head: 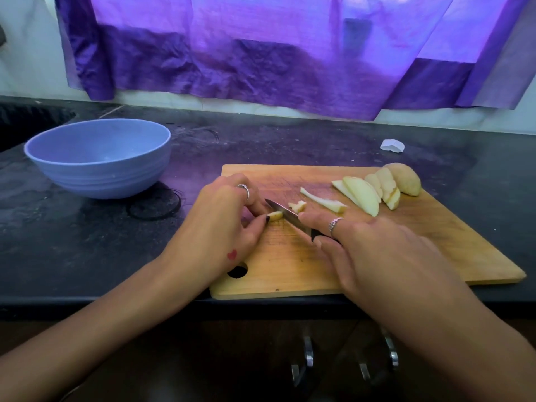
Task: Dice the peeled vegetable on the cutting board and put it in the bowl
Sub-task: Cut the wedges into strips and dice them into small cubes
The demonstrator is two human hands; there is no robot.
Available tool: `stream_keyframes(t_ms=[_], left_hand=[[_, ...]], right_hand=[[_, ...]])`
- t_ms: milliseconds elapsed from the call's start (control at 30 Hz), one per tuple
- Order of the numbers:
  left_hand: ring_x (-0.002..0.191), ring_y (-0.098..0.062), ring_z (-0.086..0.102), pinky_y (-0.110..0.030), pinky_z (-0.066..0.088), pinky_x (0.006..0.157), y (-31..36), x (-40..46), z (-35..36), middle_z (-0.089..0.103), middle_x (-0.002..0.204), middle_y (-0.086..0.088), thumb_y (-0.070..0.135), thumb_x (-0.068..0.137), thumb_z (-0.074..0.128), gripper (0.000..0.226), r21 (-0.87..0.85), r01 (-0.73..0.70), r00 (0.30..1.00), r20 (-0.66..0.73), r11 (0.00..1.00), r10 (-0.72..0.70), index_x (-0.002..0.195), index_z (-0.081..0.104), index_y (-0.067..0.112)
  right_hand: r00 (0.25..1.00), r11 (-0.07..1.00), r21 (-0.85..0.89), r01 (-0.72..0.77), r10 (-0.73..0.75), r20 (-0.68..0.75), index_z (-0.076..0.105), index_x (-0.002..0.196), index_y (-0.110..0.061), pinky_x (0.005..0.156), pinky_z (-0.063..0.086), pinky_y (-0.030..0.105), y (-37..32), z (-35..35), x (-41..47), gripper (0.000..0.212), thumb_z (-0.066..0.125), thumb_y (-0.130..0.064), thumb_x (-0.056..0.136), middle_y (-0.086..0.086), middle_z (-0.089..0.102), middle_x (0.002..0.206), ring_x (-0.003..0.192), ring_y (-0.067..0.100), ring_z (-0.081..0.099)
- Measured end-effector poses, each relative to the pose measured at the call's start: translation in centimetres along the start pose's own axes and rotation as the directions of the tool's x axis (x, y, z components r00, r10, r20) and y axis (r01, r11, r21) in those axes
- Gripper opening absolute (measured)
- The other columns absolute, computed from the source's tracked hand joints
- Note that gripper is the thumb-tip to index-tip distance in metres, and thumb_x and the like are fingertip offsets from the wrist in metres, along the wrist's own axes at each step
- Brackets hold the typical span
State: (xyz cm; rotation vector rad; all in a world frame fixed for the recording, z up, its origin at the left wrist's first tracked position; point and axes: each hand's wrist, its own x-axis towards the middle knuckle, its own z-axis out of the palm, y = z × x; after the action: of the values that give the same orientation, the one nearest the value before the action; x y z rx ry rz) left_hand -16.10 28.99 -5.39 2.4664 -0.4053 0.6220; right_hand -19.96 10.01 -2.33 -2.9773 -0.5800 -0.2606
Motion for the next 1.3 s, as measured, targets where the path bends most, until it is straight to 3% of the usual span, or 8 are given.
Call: stream_keyframes(t_ms=[200, 367, 567, 967, 1067, 1167, 1233, 1300], left_hand=[[0.09, -0.009, 0.049, 0.002, 0.029, 0.075, -0.2, 0.0, 0.1, 0.062, 0.091, 0.007, 0.013, 0.079, 0.074, 0.007, 0.027, 0.004, 1.0, 0.002, 1.0, -0.004, 0.072, 0.072, 0.014], [0.095, -0.013, 0.048, 0.003, 0.026, 0.078, 0.0, -0.1, 0.1, 0.06, 0.093, 0.006, 0.012, 0.079, 0.073, 0.007, 0.032, -0.004, 1.0, 0.001, 0.999, 0.004, 0.076, 0.073, 0.018], [0.094, -0.01, 0.045, 0.002, 0.025, 0.079, -0.1, -0.1, 0.2, 0.056, 0.091, 0.007, 0.015, 0.078, 0.074, 0.005, 0.044, 0.002, 1.0, -0.013, 0.999, -0.001, 0.074, 0.073, 0.018], [0.09, -0.006, 0.041, -0.002, 0.029, 0.077, -0.3, -0.1, 0.5, 0.052, 0.09, 0.012, 0.017, 0.079, 0.073, 0.009, 0.027, 0.009, 1.0, -0.03, 1.0, -0.008, 0.071, 0.07, 0.019], [0.095, -0.006, 0.043, -0.018, 0.036, 0.082, -0.3, 0.0, 0.5, 0.052, 0.093, 0.015, 0.023, 0.08, 0.072, 0.012, 0.02, -0.009, 1.0, -0.009, 1.0, 0.01, 0.073, 0.066, 0.03], [0.097, -0.007, 0.042, -0.038, 0.041, 0.085, -0.1, 0.3, 0.5, 0.052, 0.095, 0.016, 0.029, 0.081, 0.07, 0.008, 0.033, -0.005, 1.0, 0.019, 0.999, 0.005, 0.075, 0.065, 0.031], [0.097, -0.008, 0.042, -0.039, 0.042, 0.086, 0.1, 0.9, 0.8, 0.052, 0.094, 0.016, 0.036, 0.081, 0.067, 0.01, 0.042, -0.018, 0.999, 0.05, 0.999, 0.016, 0.077, 0.066, 0.027], [0.094, -0.008, 0.045, -0.03, 0.041, 0.082, 0.2, 1.9, 1.1, 0.053, 0.089, 0.014, 0.042, 0.08, 0.064, 0.019, 0.033, -0.041, 0.997, 0.066, 0.999, 0.039, 0.077, 0.066, 0.024]], right_hand=[[0.99, 0.984, 0.178, 0.004, 0.021, -0.14, 0.028, 0.138, -0.056, 0.06, 0.038, 0.031, -0.4, 0.7, -0.1, 0.043, 0.03, -0.047, 0.096, -0.011, 0.048, 0.073, 0.063, 0.011, 0.042], [0.993, 0.986, 0.166, -0.001, 0.02, -0.113, 0.021, 0.139, -0.058, 0.071, 0.046, 0.033, -0.8, 1.1, 0.1, 0.043, 0.027, -0.046, 0.098, -0.008, 0.052, 0.081, 0.082, 0.018, 0.054], [0.999, 0.993, 0.115, 0.008, -0.004, -0.036, 0.02, 0.139, -0.055, 0.067, 0.043, 0.033, -0.7, 0.9, 0.9, 0.042, 0.029, -0.043, 0.1, -0.007, 0.048, 0.076, 0.074, 0.018, 0.047], [0.996, 0.997, -0.077, 0.024, -0.03, -0.086, 0.002, 0.137, -0.061, 0.072, 0.044, 0.033, -0.1, 1.3, 0.0, 0.051, 0.03, -0.038, 0.102, -0.012, 0.057, 0.109, 0.095, 0.018, 0.057], [0.993, 0.997, 0.075, 0.028, -0.019, -0.119, 0.015, 0.135, -0.064, 0.074, 0.044, 0.031, 0.5, 0.9, 0.1, 0.043, 0.03, -0.048, 0.098, -0.015, 0.059, 0.114, 0.099, 0.015, 0.057], [0.994, 0.973, 0.23, 0.028, -0.004, -0.106, 0.043, 0.123, -0.06, 0.057, 0.035, 0.021, 1.8, 0.4, 0.3, 0.033, 0.043, -0.045, 0.094, -0.014, 0.058, 0.081, 0.071, 0.006, 0.053], [0.994, 0.958, 0.286, -0.003, 0.034, -0.103, 0.05, 0.104, -0.056, 0.054, 0.035, 0.023, 3.0, 0.0, 0.4, 0.017, 0.047, -0.043, 0.092, -0.01, 0.055, 0.07, 0.063, 0.007, 0.05], [0.989, 0.947, 0.322, -0.006, 0.053, -0.137, 0.051, 0.109, -0.051, 0.062, 0.042, 0.025, 4.3, -0.3, 0.5, 0.021, 0.05, -0.04, 0.091, -0.006, 0.059, 0.071, 0.068, 0.009, 0.055]])
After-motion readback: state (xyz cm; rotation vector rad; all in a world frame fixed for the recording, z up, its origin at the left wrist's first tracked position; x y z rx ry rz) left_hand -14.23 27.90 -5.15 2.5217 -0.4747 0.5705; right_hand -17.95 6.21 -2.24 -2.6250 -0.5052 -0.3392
